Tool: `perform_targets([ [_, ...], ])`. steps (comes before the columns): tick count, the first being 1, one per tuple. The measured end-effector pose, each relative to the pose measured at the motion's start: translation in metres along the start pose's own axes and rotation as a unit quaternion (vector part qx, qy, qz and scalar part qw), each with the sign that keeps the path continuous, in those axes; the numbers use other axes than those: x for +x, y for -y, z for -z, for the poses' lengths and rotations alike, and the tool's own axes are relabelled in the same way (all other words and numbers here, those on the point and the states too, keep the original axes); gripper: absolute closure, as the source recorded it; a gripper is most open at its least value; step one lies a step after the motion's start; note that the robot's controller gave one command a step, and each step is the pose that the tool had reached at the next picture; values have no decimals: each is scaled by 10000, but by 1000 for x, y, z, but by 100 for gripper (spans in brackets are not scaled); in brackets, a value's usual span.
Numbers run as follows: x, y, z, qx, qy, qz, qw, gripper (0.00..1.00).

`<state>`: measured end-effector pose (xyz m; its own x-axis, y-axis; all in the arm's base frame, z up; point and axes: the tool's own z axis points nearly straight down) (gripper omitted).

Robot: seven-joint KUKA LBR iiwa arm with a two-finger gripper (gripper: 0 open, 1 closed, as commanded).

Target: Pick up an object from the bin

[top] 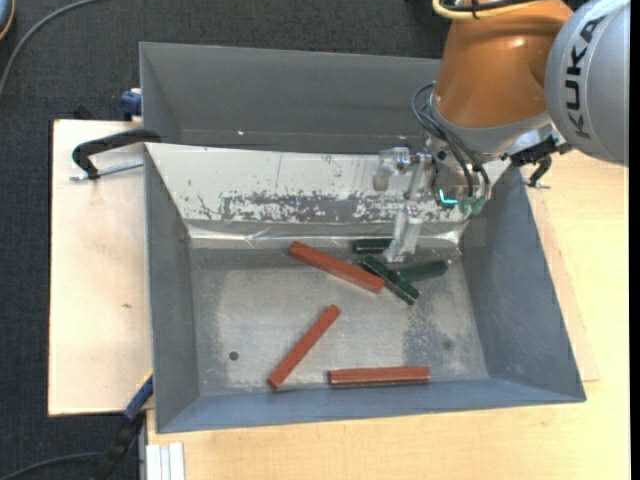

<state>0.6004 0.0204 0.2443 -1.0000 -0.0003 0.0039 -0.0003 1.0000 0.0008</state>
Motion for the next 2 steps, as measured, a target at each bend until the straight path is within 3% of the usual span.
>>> perform_targets([
  [1,29,-32,-177,-2,23,452,9990,0],
  [2,106,-87,-173,-2,42,2308,9730,0],
])
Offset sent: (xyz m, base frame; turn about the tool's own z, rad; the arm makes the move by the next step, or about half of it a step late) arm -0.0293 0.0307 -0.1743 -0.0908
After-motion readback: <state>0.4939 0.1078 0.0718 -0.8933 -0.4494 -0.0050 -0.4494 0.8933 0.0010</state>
